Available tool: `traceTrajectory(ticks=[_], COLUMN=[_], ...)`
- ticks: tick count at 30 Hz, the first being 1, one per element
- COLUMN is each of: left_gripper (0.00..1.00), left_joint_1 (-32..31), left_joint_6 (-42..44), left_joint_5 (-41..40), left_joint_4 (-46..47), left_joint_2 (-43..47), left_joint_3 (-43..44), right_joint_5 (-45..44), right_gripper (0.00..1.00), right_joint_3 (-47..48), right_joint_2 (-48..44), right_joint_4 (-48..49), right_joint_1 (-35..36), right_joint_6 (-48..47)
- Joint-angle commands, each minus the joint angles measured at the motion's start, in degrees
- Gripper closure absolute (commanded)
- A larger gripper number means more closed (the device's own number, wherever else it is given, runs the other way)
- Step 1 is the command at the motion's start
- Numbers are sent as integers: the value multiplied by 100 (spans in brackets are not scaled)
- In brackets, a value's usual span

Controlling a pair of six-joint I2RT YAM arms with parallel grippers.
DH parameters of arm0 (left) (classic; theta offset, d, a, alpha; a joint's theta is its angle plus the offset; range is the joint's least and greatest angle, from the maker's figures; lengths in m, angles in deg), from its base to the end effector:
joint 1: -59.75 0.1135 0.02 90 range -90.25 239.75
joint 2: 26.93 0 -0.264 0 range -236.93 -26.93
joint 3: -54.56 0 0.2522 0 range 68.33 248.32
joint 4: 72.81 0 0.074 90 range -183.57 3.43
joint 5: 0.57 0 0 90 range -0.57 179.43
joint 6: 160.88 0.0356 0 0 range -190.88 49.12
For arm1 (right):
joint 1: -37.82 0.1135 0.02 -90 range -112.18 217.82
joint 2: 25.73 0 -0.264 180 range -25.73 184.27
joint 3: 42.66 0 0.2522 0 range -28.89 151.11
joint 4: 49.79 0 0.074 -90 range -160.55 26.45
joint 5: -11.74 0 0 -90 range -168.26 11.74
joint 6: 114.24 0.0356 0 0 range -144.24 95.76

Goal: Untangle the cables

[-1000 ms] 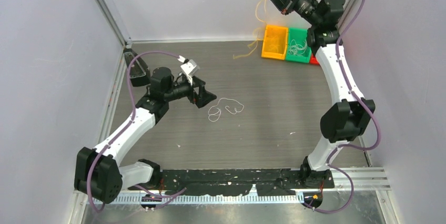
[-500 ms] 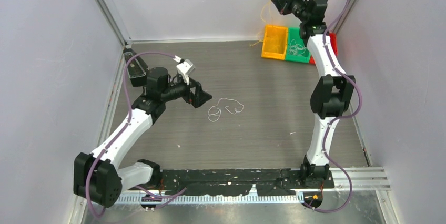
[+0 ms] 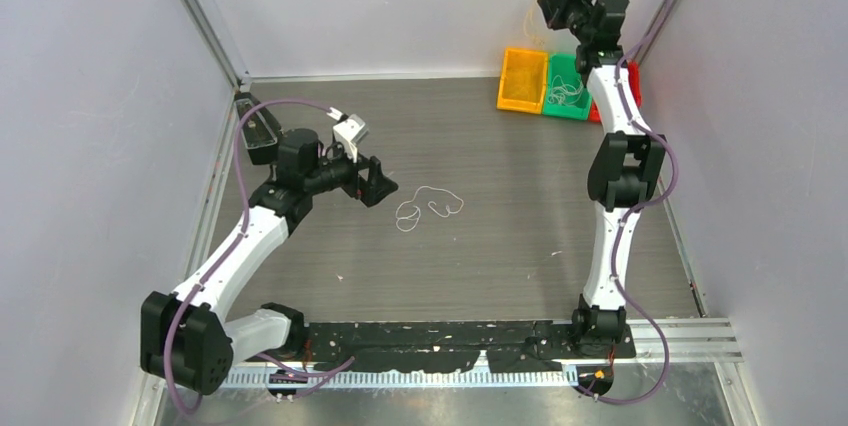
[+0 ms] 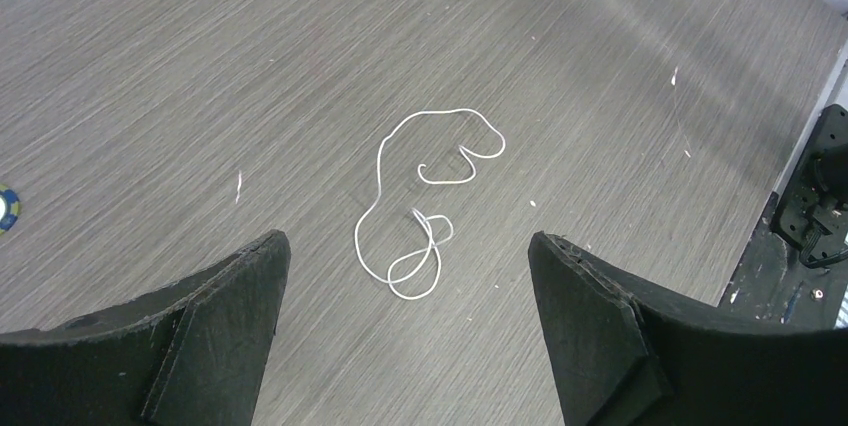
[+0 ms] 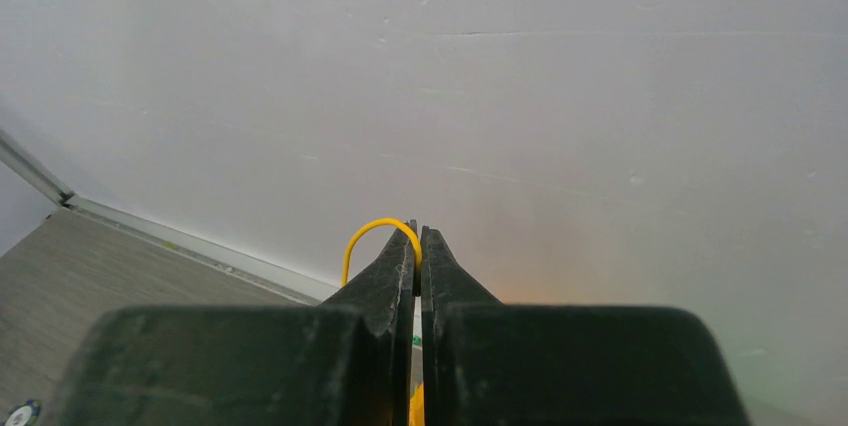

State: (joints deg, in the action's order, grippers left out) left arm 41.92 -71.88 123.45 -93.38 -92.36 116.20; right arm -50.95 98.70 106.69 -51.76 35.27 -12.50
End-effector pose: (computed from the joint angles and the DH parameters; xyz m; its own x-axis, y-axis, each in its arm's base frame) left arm 0.2378 -0.0974 0.2942 -0.4055 0.1152 -0.9068 0.7320 0.6351 -0.2466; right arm 0.5523 -0.0082 0.3604 0.0342 0.1794 -0.9832 -0.4314 0.8900 0.1475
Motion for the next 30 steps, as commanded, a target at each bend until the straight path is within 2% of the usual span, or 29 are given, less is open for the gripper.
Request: traceTrajectory(ticks=[1,12,16,20,26,30], left_gripper=[9,9,9,9,9,9], left_joint_1=[59,129,168,200,227,233], left_joint_6=[73,78,75,254,253,253], left_joint_5=[-31,14,-21,-85,-127,-145], left_joint_4=[-87,-131,-233,-328,-312,-311], left_joint_2=[-64,-197,-168,-134,-87,-106], left_joint_3=[306,382,362,323,251,253], right_joint_5=[-370,-366,-600,-951,-1333,-1431], right_gripper=[95,94,95,95,94,88], right_joint_3=[348,59,-38,-215,-396,-307], right_joint_2=[205,510,622,603,617,684], right_joint_4=[387,164,-202,-740,-1385,-1836], right_joint_1=[44,167,192,250,343,504], right_joint_6=[-508,-569,-875,-1951,-3093,-3630])
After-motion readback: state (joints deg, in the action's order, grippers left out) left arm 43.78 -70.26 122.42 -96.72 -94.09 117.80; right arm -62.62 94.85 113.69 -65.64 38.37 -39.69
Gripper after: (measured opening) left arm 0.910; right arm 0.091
